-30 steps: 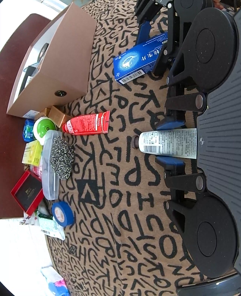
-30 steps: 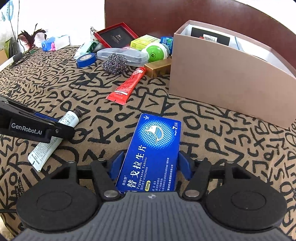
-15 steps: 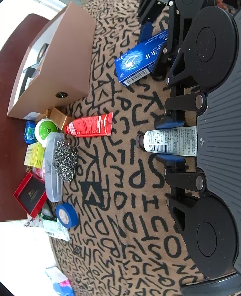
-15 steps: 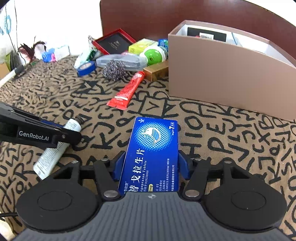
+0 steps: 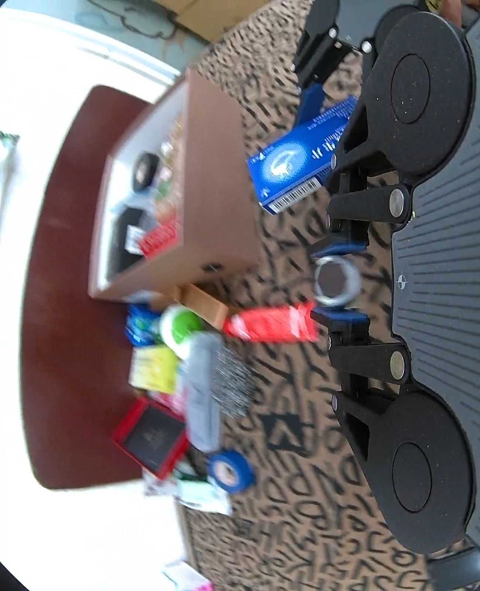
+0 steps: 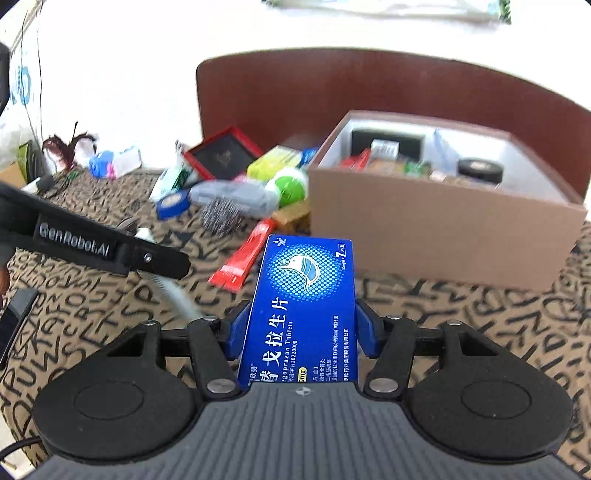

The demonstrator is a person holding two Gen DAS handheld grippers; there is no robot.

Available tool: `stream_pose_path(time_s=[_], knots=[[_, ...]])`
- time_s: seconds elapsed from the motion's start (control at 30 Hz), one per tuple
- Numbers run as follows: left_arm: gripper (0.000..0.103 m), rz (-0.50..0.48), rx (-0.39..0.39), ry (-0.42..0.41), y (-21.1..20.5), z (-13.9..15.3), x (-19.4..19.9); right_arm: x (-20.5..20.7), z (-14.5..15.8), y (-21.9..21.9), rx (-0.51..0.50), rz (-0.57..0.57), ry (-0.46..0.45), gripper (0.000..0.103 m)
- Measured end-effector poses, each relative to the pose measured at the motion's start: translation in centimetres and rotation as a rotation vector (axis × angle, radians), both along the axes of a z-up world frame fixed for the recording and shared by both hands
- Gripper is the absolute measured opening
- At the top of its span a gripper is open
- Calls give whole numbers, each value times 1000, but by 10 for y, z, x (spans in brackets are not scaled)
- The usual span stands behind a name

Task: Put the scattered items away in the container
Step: 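Lift and carry the tube and medicine box with both grippers toward the cardboard box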

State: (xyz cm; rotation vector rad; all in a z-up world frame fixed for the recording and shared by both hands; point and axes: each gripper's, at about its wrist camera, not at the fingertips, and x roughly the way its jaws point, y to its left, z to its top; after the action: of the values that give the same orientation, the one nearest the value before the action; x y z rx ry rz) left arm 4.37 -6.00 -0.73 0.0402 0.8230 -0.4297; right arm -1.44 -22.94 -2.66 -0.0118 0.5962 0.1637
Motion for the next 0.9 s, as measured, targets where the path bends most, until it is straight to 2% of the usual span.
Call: stream_pose_path(time_s=[0.03,0.1,0.3,0.33,0.37,0.4,0.43,0.47,0.53,0.67,0.73,0.77,0.9], knots=[[27,-9,-6,-11,-4,4,1,0,4,-3,-3,-6,-13,63],[6,-27,-14,-33,-12,13,4,0,10,-9,-8,-17,-34,63],[7,-42,0,-81,-32,29,16,4,21,-20,-15,-39,-75,63],[9,-42,3,-77,-33,28,18,4,21,-21,-12,-40,-76,63],[23,-41,9,-69,-34,26,18,4,20,-22,-8,-41,-73,63],[34,-44,19,-63,-34,21,18,4,18,-22,-5,-39,-66,63],[39,-46,40,-60,-34,15,17,4,15,-21,-3,-37,-57,63],[51,-48,65,-52,-34,7,15,5,12,-21,-1,-35,-44,63],[53,-46,108,-6,-36,-15,15,4,5,-20,7,-31,-20,63],[54,-68,94,127,-40,-51,18,7,-4,-19,26,-34,13,63],[58,-67,112,136,-44,-62,20,6,-6,-19,22,-41,18,63],[64,-61,121,137,-45,-66,22,5,-7,-20,24,-44,21,63],[63,-66,124,160,-51,-78,27,2,-10,-22,24,-59,33,63]])
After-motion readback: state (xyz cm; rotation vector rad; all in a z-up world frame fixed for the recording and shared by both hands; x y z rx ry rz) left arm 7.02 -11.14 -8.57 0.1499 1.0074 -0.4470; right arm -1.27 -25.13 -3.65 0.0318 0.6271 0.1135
